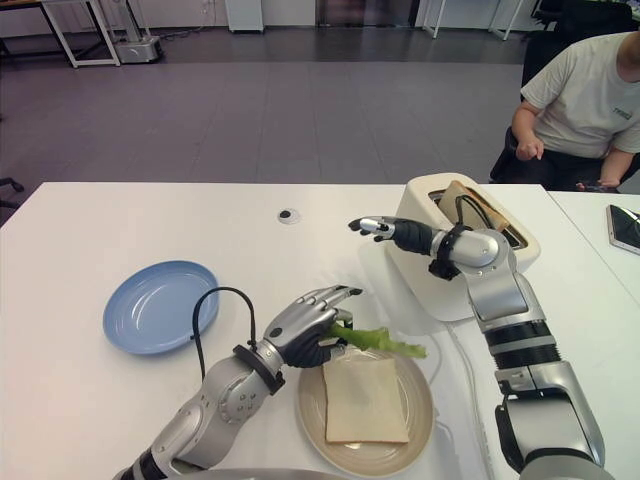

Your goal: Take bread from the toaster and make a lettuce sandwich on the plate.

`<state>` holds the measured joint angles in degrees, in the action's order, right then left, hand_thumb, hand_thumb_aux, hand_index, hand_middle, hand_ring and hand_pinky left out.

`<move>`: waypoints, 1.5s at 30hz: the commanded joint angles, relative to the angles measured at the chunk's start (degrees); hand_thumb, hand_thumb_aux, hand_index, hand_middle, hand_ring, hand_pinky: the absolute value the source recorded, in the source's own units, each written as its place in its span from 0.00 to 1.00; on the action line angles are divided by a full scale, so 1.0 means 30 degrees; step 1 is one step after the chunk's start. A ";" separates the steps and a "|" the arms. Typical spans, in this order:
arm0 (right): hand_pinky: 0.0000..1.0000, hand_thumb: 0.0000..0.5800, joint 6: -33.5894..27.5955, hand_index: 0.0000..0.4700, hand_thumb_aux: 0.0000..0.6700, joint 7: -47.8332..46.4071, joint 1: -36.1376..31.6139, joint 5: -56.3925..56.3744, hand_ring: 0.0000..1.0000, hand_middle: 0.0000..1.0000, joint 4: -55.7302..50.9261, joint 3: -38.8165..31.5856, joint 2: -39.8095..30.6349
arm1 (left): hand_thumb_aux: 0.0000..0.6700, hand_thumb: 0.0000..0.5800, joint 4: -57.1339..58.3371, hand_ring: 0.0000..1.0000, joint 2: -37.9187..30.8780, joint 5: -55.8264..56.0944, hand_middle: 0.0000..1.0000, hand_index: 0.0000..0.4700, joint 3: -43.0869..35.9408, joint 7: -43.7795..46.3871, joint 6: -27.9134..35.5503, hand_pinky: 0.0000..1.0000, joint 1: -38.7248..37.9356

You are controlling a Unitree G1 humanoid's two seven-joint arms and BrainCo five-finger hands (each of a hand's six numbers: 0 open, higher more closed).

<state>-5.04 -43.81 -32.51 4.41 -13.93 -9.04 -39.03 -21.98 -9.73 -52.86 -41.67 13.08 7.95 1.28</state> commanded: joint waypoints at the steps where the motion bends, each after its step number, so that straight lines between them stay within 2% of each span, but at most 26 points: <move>1: 0.00 0.00 0.0135 0.00 0.00 0.0289 -0.0592 0.0280 0.00 0.00 -0.0659 0.0158 0.0200 | 1.00 1.00 0.0439 0.00 0.0211 -0.0413 0.00 1.00 -0.0692 0.0648 -0.0179 0.00 -0.0040; 8: 0.00 0.00 0.0054 0.00 0.00 0.0295 -0.0556 0.0161 0.00 0.00 -0.0298 0.0142 0.0425 | 1.00 1.00 0.1221 0.00 -0.0106 -0.1407 0.00 1.00 -0.1550 0.0936 -0.0504 0.00 -0.0435; 16: 0.00 0.00 -0.0219 0.00 0.00 0.0241 -0.0049 -0.0026 0.00 0.00 0.0485 0.0250 0.0535 | 1.00 1.00 0.1361 0.00 -0.0730 -0.2377 0.00 1.00 -0.2020 0.2945 -0.0388 0.00 -0.0581; 17: 0.00 0.00 -0.0275 0.00 0.00 0.0218 0.0005 -0.0044 0.00 0.00 0.0591 0.0242 0.0574 | 0.46 0.71 0.1406 0.00 -0.0949 -0.2788 0.00 0.46 -0.2071 0.3229 -0.0418 0.00 -0.0498; 18: 0.00 0.00 -0.0304 0.00 0.00 0.0186 0.0010 -0.0052 0.00 0.00 0.0635 0.0221 0.0615 | 0.00 0.00 0.1387 0.00 -0.1051 -0.2827 0.00 0.00 -0.2017 0.3409 -0.0450 0.00 -0.0527; 26: 0.00 0.00 -0.0342 0.00 0.00 0.0104 0.0267 0.0094 0.00 0.00 0.0673 0.0044 0.0835 | 0.00 0.00 -0.0160 0.00 -0.0526 -0.2337 0.00 0.00 -0.0812 0.4379 -0.0250 0.00 -0.0281; 32: 0.00 0.00 -0.0314 0.00 0.00 -0.0001 0.0337 0.0171 0.00 0.00 0.0652 -0.0031 0.0885 | 0.00 0.00 -0.2233 0.00 0.0149 -0.1535 0.00 0.00 0.1031 0.5052 0.0320 0.00 0.0375; 39: 0.00 0.00 -0.0146 0.00 0.00 0.0016 0.0177 0.0287 0.00 0.00 0.0300 -0.0071 0.0981 | 0.00 0.00 -0.2425 0.00 0.0936 0.0689 0.00 0.00 -0.0101 0.6038 0.0479 0.00 -0.0776; 41: 0.00 0.00 0.0120 0.00 0.00 0.0330 0.0015 0.0331 0.00 0.00 0.0126 0.0114 0.1008 | 0.00 0.00 -0.2548 0.00 0.1339 0.0992 0.00 0.00 0.0832 0.5087 0.0583 0.00 -0.0598; 45: 0.00 0.00 -0.0231 0.00 0.00 0.0838 -0.1010 -0.0941 0.00 0.00 0.1158 0.1988 0.0717 | 0.00 0.00 -0.2739 0.00 0.3097 0.3642 0.00 0.00 0.5587 0.0746 0.0523 0.00 -0.0334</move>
<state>-4.79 -42.13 -32.23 3.73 -12.38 -6.40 -35.99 -29.66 -2.39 -45.47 -31.14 20.04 9.16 0.02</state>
